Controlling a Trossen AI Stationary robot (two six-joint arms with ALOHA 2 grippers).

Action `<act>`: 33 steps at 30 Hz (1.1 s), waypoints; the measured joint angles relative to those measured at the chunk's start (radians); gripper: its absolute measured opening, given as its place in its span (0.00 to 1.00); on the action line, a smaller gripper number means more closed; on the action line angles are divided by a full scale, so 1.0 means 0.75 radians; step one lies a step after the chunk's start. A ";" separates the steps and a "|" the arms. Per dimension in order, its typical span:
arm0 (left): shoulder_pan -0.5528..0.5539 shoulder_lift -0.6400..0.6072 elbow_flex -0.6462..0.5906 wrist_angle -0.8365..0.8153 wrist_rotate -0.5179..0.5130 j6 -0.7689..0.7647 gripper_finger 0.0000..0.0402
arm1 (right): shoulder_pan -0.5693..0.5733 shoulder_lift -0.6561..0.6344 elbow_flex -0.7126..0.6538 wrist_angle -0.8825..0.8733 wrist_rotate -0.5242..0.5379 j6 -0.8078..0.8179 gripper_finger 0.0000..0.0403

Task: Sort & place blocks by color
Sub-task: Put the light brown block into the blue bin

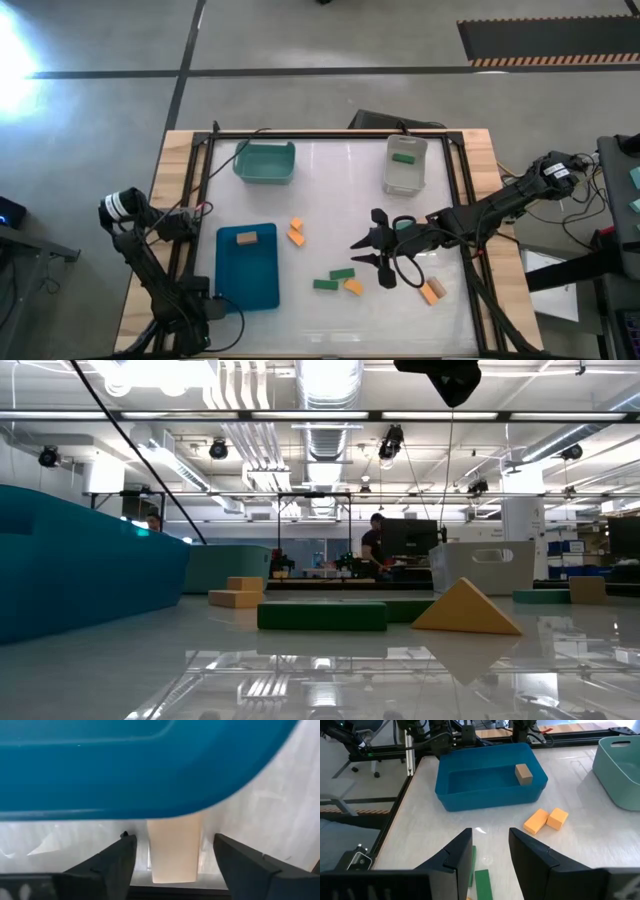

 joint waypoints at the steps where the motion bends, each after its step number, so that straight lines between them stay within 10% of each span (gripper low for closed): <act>1: -0.001 -0.001 0.000 0.003 0.001 0.000 0.57 | 0.000 0.000 0.000 0.000 0.000 0.000 0.29; 10: -0.001 -0.015 -0.004 -0.002 0.016 -0.001 0.28 | 0.000 0.000 0.000 0.000 0.000 0.000 0.29; 33: 0.014 -0.383 0.237 -0.091 0.041 -0.171 0.28 | 0.000 0.000 0.000 -0.006 0.000 0.000 0.29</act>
